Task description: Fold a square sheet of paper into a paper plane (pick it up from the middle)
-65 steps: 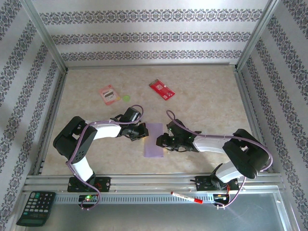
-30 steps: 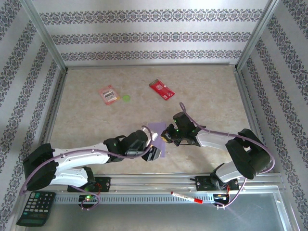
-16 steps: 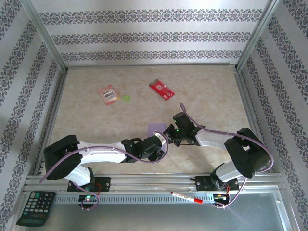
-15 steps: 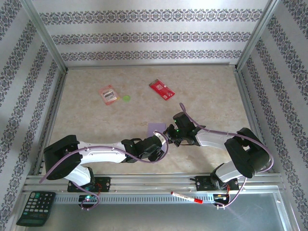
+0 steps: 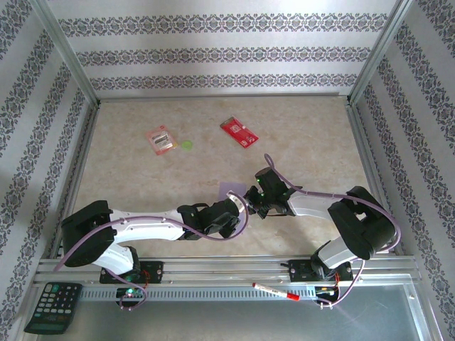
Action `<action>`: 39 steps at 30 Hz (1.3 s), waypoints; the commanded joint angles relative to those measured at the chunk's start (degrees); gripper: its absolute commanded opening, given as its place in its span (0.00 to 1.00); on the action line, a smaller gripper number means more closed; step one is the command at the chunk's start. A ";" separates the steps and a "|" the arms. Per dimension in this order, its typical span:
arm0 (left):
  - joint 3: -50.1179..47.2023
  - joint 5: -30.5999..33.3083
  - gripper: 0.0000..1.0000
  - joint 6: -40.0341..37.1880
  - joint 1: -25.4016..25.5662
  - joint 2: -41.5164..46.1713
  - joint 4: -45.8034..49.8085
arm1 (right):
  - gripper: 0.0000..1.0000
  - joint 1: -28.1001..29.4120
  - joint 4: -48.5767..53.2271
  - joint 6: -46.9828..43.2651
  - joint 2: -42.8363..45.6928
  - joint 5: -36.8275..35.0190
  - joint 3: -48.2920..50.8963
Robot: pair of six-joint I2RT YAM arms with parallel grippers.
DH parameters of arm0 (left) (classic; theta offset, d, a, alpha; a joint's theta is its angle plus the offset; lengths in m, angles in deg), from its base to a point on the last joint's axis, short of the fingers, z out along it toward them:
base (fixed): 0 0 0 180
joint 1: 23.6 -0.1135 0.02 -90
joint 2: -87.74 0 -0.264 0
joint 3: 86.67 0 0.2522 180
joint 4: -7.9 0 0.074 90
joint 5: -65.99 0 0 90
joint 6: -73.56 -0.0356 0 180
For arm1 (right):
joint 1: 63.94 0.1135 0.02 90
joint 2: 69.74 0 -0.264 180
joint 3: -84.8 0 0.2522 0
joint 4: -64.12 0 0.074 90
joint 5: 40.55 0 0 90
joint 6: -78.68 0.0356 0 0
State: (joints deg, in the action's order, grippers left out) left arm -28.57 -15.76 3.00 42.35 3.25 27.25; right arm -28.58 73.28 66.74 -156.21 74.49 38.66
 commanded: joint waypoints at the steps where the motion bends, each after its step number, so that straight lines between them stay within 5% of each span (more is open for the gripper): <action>1: 1.62 1.25 0.14 -0.73 0.58 -0.30 1.40 | 0.00 -0.64 -0.45 -0.63 -0.71 0.93 0.49; 7: 0.78 -1.09 0.02 -0.11 -0.52 -0.41 0.34 | 0.00 -0.73 -0.39 -1.16 -0.81 0.97 0.13; 13: -0.52 -3.89 0.30 0.51 -1.70 0.38 -0.49 | 0.00 -0.83 -0.40 -0.89 -0.61 1.07 0.30; 31: 1.10 -6.55 0.60 -0.85 -2.08 -3.61 0.52 | 0.00 -0.91 -0.46 -0.10 -0.12 1.68 -0.14; 34: 2.16 -4.71 0.59 -1.28 -2.06 -4.37 1.91 | 0.00 -0.99 -0.43 -0.10 -0.20 1.68 -0.14; 39: 2.86 -2.90 0.35 -1.31 -1.99 -4.27 2.95 | 0.00 -1.00 -0.56 -0.19 -0.36 1.66 0.03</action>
State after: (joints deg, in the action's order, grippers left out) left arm -27.35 -20.64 2.74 41.11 -0.94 27.99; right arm -28.98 72.97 66.54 -156.43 75.51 38.66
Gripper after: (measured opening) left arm 0.370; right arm 0.040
